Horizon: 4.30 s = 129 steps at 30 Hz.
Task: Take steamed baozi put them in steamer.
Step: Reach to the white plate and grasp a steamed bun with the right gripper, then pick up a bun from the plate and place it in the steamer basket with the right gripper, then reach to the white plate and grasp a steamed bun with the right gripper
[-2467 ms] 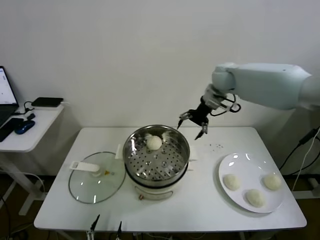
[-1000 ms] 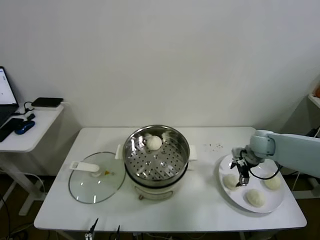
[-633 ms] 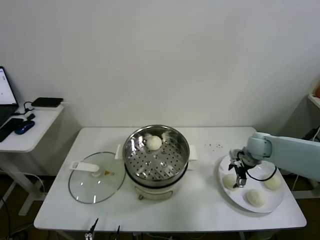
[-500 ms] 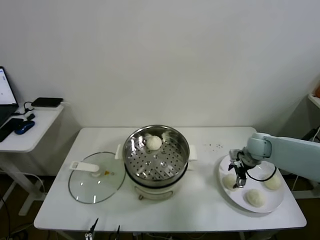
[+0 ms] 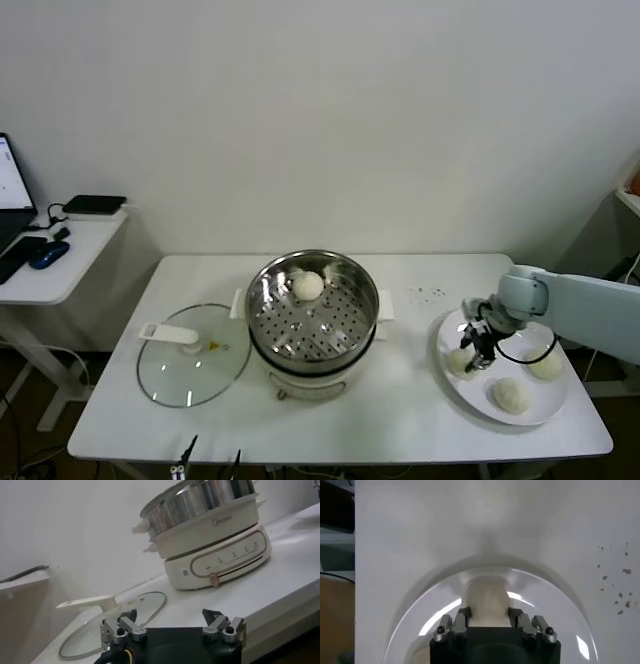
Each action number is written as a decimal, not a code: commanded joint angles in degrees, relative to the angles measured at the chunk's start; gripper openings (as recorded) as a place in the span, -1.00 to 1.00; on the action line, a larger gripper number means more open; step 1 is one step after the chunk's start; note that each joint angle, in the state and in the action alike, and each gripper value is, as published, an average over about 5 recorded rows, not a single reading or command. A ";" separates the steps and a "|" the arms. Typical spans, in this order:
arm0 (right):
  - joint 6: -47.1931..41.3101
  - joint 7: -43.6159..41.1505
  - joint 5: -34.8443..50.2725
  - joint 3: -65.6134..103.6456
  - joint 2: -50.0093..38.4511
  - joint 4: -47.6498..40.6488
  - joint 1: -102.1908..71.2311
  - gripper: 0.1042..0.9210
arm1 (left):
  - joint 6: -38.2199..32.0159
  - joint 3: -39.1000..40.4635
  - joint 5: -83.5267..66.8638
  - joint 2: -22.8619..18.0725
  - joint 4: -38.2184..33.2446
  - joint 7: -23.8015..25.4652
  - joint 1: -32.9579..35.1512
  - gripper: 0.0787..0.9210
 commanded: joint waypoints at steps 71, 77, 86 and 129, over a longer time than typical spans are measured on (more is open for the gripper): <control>-6.44 -2.32 29.50 -0.11 45.54 -13.74 12.69 0.07 | -0.41 0.59 2.75 0.38 -2.89 0.43 3.17 0.77; -6.51 -2.04 28.27 0.17 45.55 -14.28 11.62 0.07 | -0.37 0.56 2.82 0.34 -2.81 0.44 3.01 0.77; -6.55 0.19 28.19 1.60 44.72 -13.95 11.34 0.25 | -0.41 0.66 3.15 0.26 -2.55 0.42 2.84 0.77; 9.06 -11.03 -1.97 -19.84 -11.56 13.89 25.47 0.76 | -1.44 0.82 6.03 -1.38 -1.83 -0.02 3.57 0.77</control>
